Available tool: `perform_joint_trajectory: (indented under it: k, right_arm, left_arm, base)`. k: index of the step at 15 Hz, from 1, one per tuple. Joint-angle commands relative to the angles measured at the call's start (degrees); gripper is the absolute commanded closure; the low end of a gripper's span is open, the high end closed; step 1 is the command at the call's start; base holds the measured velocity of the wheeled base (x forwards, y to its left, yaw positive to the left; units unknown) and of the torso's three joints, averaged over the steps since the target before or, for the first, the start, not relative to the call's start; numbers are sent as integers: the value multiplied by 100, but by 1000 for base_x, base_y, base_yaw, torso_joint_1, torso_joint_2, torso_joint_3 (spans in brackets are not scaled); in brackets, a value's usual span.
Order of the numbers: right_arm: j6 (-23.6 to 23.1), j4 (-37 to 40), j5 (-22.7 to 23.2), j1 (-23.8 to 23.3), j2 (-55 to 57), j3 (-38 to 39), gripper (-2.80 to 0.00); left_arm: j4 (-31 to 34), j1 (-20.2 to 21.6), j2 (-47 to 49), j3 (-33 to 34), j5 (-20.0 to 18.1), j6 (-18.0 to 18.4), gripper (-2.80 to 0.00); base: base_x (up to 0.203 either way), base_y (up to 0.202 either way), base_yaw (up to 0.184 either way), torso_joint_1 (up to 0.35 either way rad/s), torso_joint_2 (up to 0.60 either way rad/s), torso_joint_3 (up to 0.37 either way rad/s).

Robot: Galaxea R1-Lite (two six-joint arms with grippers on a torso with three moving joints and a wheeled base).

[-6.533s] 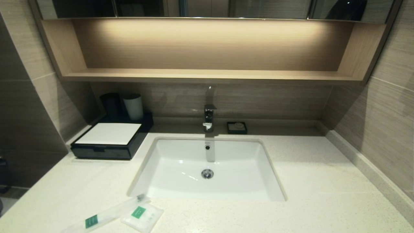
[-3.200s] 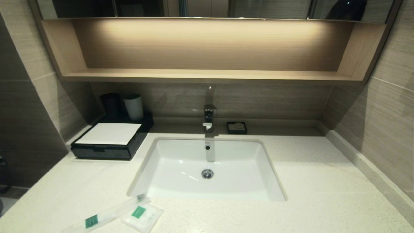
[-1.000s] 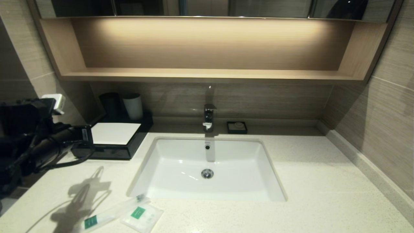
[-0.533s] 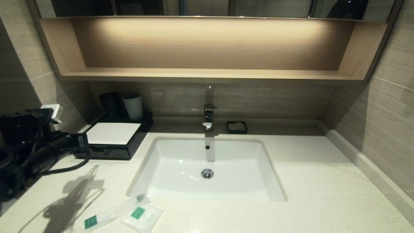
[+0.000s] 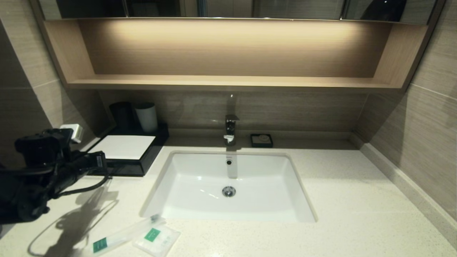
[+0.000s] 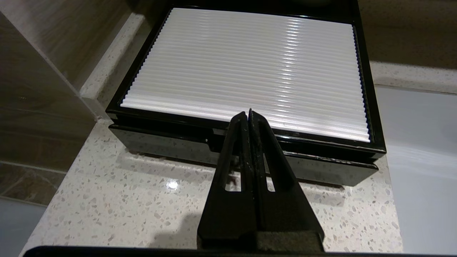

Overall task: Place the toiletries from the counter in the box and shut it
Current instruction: Open the drawer

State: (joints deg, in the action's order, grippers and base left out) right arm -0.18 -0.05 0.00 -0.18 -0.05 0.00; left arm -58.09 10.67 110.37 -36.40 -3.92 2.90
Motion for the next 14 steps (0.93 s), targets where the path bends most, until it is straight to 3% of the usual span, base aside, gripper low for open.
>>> perform_joint_trajectory:
  k: [1,14]
  right_arm:
    - [1,-4,0,1,5,9,0]
    - [0,-4,0,1,5,9,0]
  left_arm:
    - [-90,12,300,-137,-96,-12,0]
    - [-142,252,389,28,-188,122,0]
  base:
    - [0,0,0,0,0,0]
    - [0,0,0,0,0,0]
